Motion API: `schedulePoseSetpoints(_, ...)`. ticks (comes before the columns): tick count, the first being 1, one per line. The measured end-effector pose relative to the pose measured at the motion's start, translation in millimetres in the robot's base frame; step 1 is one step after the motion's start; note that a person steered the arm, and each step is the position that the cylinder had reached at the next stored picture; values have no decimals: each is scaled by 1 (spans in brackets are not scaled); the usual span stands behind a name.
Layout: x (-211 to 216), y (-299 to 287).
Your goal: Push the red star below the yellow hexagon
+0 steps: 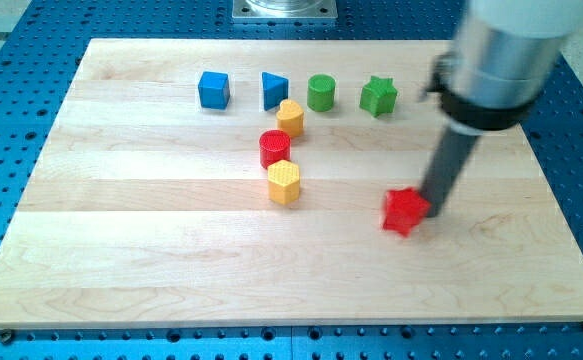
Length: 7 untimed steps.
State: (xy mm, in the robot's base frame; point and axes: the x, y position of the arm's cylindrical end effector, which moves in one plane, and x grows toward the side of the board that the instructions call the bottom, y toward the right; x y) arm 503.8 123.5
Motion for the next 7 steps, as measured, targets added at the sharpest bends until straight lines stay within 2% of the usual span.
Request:
schedulePoseSetpoints(2,23,20)
schedulePoseSetpoints(3,26,-25)
schedulePoseSetpoints(4,49,-65)
schedulePoseSetpoints(6,61,-122)
schedulePoseSetpoints(7,76,-115)
